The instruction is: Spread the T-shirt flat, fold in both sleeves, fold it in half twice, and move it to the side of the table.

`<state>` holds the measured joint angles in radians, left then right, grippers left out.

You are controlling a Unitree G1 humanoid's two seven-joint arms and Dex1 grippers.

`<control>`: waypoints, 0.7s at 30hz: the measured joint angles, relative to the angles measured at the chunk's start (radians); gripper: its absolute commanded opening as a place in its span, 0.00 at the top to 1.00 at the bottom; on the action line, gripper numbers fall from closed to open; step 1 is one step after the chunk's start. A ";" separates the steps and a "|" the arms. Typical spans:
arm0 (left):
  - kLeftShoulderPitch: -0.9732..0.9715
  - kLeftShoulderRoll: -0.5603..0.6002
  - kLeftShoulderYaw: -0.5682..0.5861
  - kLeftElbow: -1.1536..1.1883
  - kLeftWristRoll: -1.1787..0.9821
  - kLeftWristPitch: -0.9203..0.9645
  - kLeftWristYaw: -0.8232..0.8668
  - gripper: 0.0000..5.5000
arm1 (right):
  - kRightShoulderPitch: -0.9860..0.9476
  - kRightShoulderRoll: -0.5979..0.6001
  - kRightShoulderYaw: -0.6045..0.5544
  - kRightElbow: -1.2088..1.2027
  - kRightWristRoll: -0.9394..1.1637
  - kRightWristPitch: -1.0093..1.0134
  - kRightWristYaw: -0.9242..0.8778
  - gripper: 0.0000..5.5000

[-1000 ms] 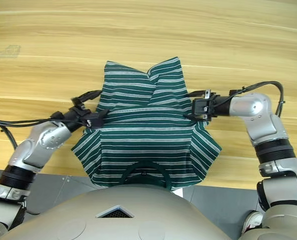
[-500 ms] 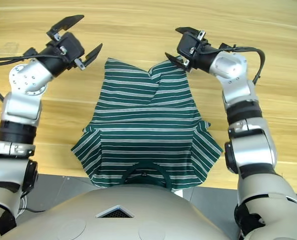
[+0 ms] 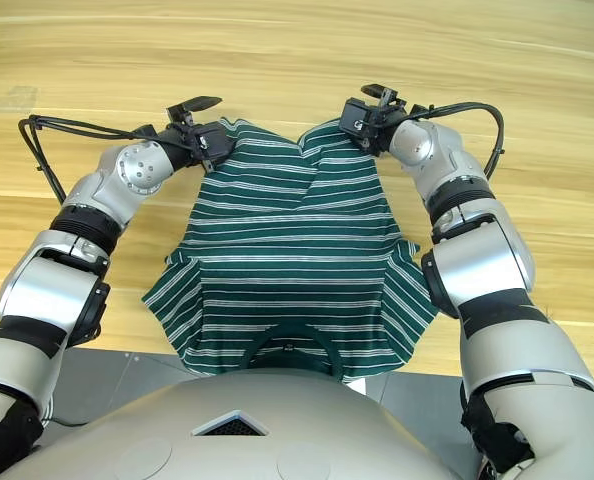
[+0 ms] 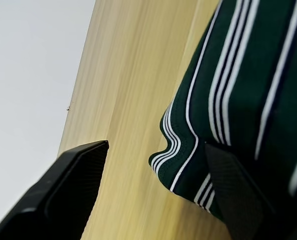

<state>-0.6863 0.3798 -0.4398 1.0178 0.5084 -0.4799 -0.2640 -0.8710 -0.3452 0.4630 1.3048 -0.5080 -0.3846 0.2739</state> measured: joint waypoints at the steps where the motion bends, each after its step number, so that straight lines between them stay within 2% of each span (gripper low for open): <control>1: 0.000 -0.002 0.003 0.006 -0.002 -0.005 0.001 0.35 | 0.000 0.000 0.000 0.001 -0.001 0.000 -0.006 0.40; 7: 0.048 -0.025 0.034 0.033 -0.057 -0.043 0.048 0.35 | 0.003 -0.021 0.000 0.015 -0.017 0.040 -0.075 0.40; 13: 0.080 0.009 0.041 0.014 -0.078 -0.070 0.052 0.35 | 0.007 -0.084 -0.002 0.027 -0.038 0.153 -0.139 0.40; 21: 0.096 0.021 0.050 0.000 -0.081 -0.071 0.052 0.35 | 0.036 -0.092 -0.055 0.018 -0.002 0.102 -0.114 0.40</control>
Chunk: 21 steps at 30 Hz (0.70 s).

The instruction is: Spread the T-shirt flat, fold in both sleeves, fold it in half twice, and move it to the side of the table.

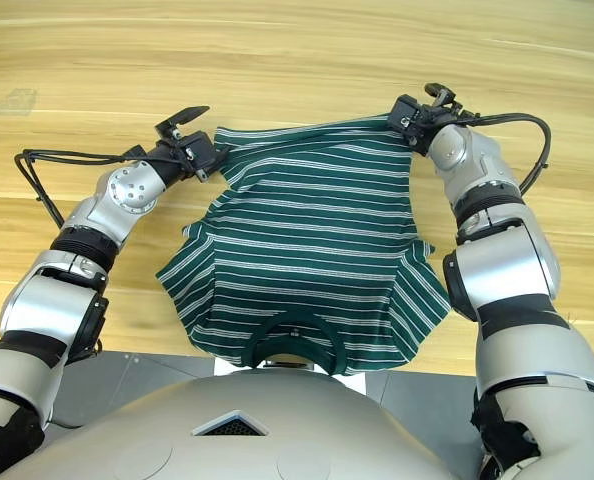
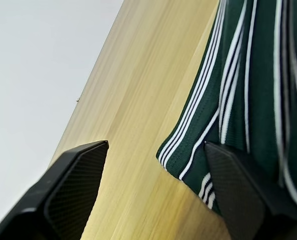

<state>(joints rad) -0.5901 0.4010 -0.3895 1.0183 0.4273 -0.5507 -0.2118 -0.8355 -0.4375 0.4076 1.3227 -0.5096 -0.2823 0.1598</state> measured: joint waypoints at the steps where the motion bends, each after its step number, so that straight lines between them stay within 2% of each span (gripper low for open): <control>1: 0.000 -0.002 0.001 0.002 0.000 0.001 0.001 0.35 | 0.013 0.007 -0.026 -0.004 0.034 -0.042 0.017 0.40; 6: -0.013 -0.031 0.021 0.026 -0.005 0.014 0.057 0.35 | 0.043 0.092 -0.202 -0.056 0.216 -0.280 0.013 0.40; 10: -0.057 -0.021 0.012 0.043 0.036 0.039 0.084 0.35 | 0.035 0.104 -0.285 -0.115 0.300 -0.377 0.001 0.40; 17: -0.289 0.019 -0.072 0.155 0.180 0.097 0.123 0.35 | 0.088 0.123 -0.337 -0.348 0.381 -0.479 0.046 0.40; 21: -0.333 -0.005 -0.087 0.222 0.201 0.137 0.168 0.35 | 0.172 0.144 -0.303 -0.473 0.388 -0.457 0.117 0.40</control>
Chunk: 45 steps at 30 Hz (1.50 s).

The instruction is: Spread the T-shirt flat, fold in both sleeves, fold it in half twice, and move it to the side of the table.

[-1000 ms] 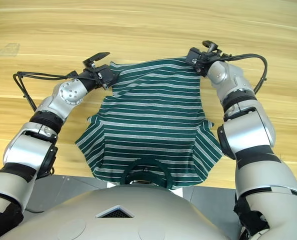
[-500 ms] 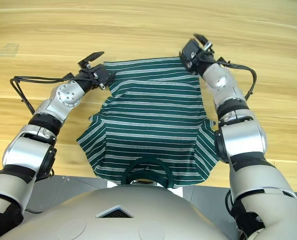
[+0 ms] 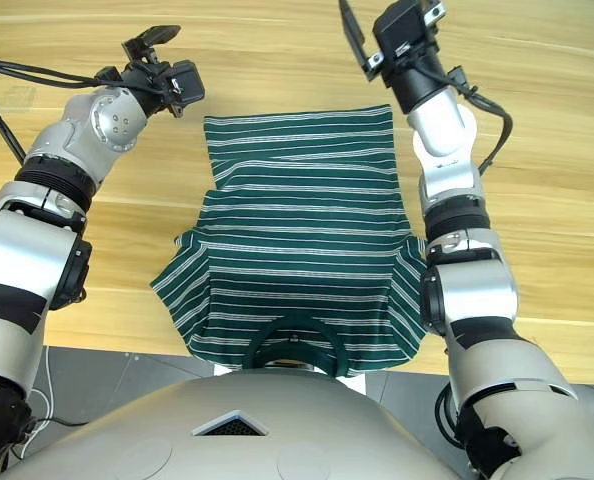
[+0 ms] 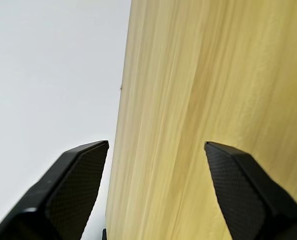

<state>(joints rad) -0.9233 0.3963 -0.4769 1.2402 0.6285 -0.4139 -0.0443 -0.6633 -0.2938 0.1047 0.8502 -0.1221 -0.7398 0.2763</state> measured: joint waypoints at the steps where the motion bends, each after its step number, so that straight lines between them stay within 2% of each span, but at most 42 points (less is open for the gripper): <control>1: 0.001 -0.020 -0.002 0.011 0.000 -0.004 0.009 0.35 | 0.024 0.009 0.028 -0.034 -0.005 0.021 0.039 0.40; 3: 0.013 -0.039 0.035 -0.006 -0.046 -0.045 0.018 0.35 | 0.060 0.014 0.078 -0.070 -0.024 0.056 0.100 0.40; 5: 0.063 -0.036 0.140 -0.105 -0.164 -0.110 0.034 0.35 | 0.082 0.012 0.111 -0.076 -0.052 0.099 0.142 0.40; 7: 0.149 -0.002 0.241 -0.281 -0.268 -0.148 0.045 0.35 | 0.065 0.022 0.139 -0.053 -0.079 0.123 0.151 0.40; 10: 0.287 0.033 0.334 -0.535 -0.344 -0.122 0.045 0.35 | 0.003 0.070 0.194 0.048 -0.143 0.148 0.145 0.40; 15: 0.507 0.036 0.423 -0.996 -0.438 0.024 -0.012 0.35 | -0.151 0.159 0.323 0.308 -0.329 0.226 0.028 0.40; 21: 0.651 0.035 0.441 -1.252 -0.417 0.145 -0.028 0.35 | -0.253 0.192 0.400 0.449 -0.435 0.333 -0.032 0.40; 26: 0.716 0.020 0.432 -1.334 -0.347 0.132 -0.012 0.35 | -0.307 0.159 0.489 0.476 -0.530 0.434 -0.043 0.40; 32: 0.719 -0.017 0.388 -1.302 -0.295 0.127 -0.005 0.35 | -0.304 0.109 0.487 0.518 -0.568 0.514 -0.289 0.40; 41: 0.721 -0.028 0.354 -1.253 -0.245 0.105 -0.002 0.35 | -0.304 0.152 0.420 0.518 -0.539 0.471 -0.352 0.40; 45: 0.709 -0.021 0.301 -1.164 -0.235 0.091 -0.053 0.35 | -0.301 0.130 0.300 0.498 -0.431 0.389 -0.371 0.40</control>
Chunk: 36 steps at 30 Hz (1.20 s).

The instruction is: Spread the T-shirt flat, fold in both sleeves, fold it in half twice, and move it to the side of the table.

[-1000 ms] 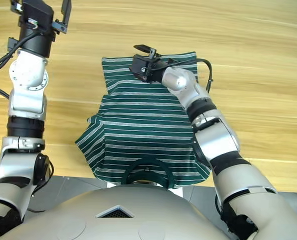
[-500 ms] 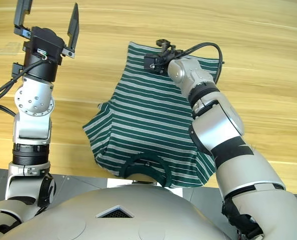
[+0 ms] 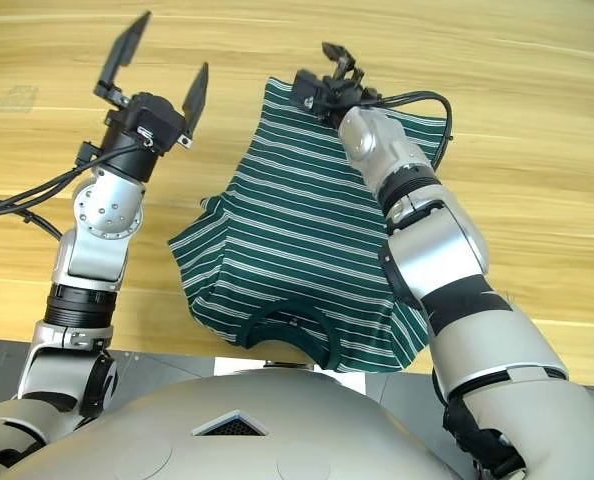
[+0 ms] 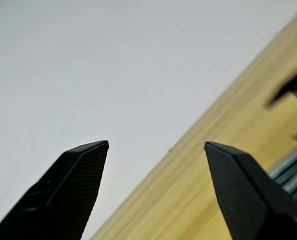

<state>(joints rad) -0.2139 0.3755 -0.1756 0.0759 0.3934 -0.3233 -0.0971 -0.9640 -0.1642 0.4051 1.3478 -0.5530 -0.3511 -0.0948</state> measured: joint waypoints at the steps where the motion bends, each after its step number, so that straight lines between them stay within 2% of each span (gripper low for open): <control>1: -0.014 0.000 -0.012 0.048 0.001 -0.006 -0.013 0.35 | 0.001 -0.019 -0.046 -0.011 0.039 -0.031 -0.025 0.40; 5: -0.157 0.011 -0.039 0.238 -0.003 -0.016 -0.084 0.35 | -0.001 -0.182 -0.247 -0.152 0.201 -0.224 -0.138 0.40; 7: -0.242 -0.002 -0.071 0.343 0.000 -0.031 -0.110 0.35 | 0.030 -0.242 -0.301 -0.234 0.242 -0.303 -0.149 0.40; 9: -0.323 -0.037 -0.111 0.470 0.015 -0.051 -0.120 0.35 | 0.093 -0.271 -0.335 -0.319 0.280 -0.333 -0.127 0.40; 12: -0.476 -0.116 -0.223 0.757 0.139 -0.083 -0.047 0.35 | 0.208 -0.280 -0.365 -0.458 0.333 -0.348 -0.067 0.40; 18: -0.564 -0.236 -0.328 1.077 0.217 -0.126 0.026 0.35 | 0.270 -0.292 -0.402 -0.564 0.353 -0.304 -0.026 0.40; 25: -0.616 -0.254 -0.390 1.181 0.270 -0.126 0.112 0.35 | 0.318 -0.274 -0.406 -0.658 0.363 -0.274 0.008 0.40; 36: -0.598 -0.167 -0.413 1.197 0.279 -0.136 0.218 0.35 | 0.371 -0.257 -0.412 -0.690 0.362 -0.250 0.014 0.40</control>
<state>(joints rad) -0.8115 0.2085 -0.5885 1.2724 0.6726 -0.4594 0.1213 -0.5928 -0.4215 -0.0070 0.6578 -0.1912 -0.6010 -0.0811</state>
